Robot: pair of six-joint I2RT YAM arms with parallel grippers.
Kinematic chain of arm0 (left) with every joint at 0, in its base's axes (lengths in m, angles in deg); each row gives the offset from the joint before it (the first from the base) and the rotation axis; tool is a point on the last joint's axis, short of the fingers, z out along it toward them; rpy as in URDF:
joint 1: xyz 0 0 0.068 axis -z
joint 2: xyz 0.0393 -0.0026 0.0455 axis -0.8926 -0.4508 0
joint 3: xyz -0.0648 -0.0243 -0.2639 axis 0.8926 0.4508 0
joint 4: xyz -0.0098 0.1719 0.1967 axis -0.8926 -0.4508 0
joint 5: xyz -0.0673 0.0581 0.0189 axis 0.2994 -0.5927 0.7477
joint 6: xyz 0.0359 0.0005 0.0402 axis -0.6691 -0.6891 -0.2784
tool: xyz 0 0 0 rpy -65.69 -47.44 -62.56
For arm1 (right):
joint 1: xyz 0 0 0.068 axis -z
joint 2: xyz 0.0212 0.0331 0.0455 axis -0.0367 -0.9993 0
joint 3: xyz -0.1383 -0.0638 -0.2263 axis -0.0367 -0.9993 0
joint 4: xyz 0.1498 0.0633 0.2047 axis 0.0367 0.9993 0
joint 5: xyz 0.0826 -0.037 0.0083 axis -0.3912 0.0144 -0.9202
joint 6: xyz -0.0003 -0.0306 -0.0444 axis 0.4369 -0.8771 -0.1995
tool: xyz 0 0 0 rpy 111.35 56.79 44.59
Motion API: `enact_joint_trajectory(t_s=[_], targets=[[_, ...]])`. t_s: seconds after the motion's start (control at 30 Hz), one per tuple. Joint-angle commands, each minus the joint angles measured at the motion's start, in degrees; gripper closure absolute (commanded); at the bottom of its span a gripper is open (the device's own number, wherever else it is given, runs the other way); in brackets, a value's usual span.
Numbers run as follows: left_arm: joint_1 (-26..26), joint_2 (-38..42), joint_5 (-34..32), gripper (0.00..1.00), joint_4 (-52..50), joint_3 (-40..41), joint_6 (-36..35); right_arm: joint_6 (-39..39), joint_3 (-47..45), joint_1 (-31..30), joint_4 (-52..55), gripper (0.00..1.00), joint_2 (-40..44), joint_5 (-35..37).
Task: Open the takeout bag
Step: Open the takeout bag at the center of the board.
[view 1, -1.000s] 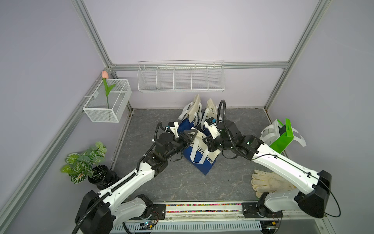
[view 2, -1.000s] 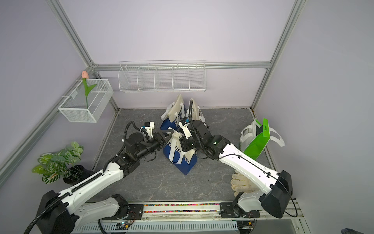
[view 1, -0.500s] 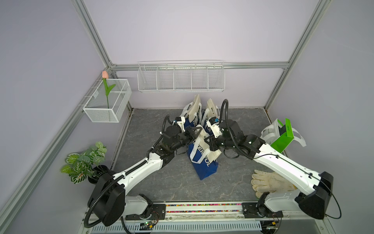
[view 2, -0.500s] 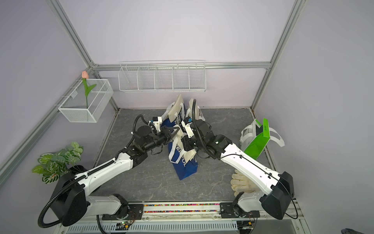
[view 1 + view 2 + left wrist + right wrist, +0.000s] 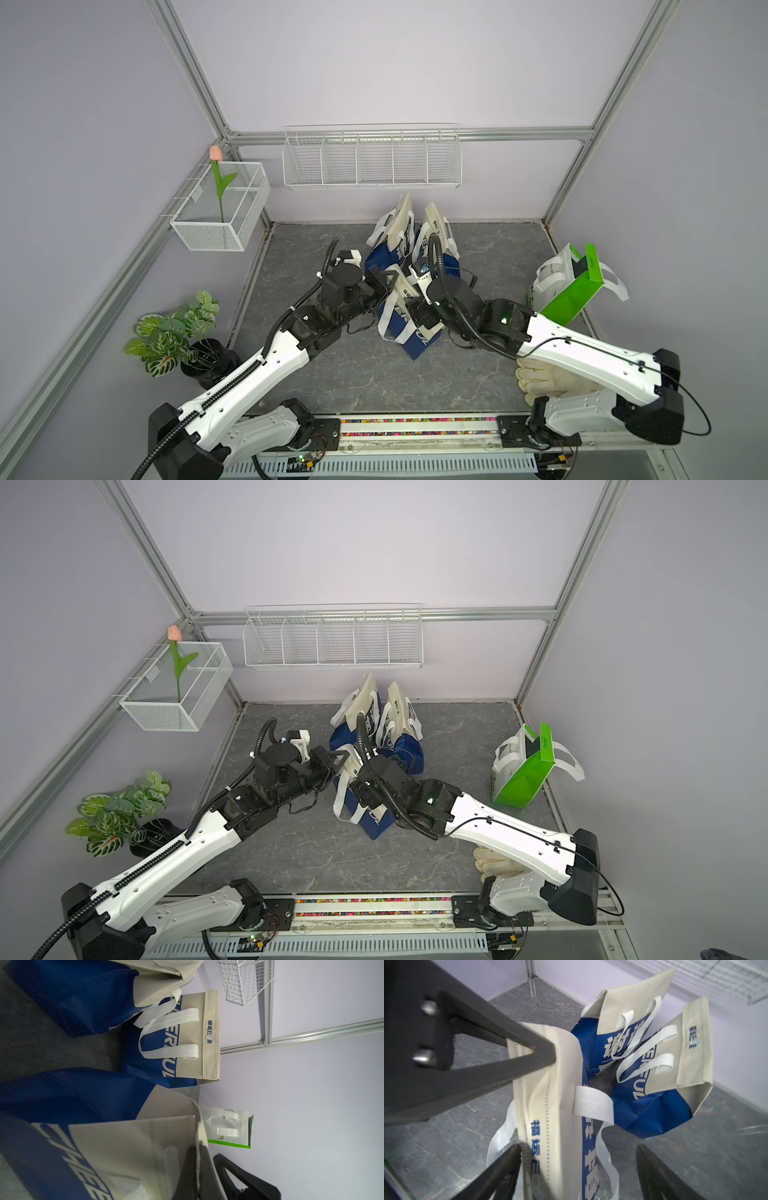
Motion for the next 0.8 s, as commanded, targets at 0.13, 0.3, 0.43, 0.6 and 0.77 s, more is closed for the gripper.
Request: enact_joint_trajectory(t_s=[0.13, 0.3, 0.43, 0.6, 0.77], targets=[[1.3, 2.5, -3.0, 1.00, -1.0, 0.2, 7.1, -4.5, -0.3, -2.5, -8.3, 0.08, -1.8, 9.5], [1.4, 3.7, -2.7, 1.00, -1.0, 0.0, 7.5, -5.2, -0.2, -2.2, -8.7, 0.13, -3.3, 13.3], [1.4, 4.5, -2.6, 1.00, -1.1, -0.2, 7.5, -6.3, -0.4, -2.5, -9.0, 0.15, -3.2, 10.6], [1.4, 4.6, -2.6, 1.00, -0.5, 0.4, 7.6, -6.9, -2.2, -3.1, -10.8, 0.19, -2.2, 6.3], [1.4, 4.6, -2.0, 1.00, 1.0, 2.2, 8.4, -5.4, -2.1, -3.3, -9.0, 0.24, -3.5, 8.8]])
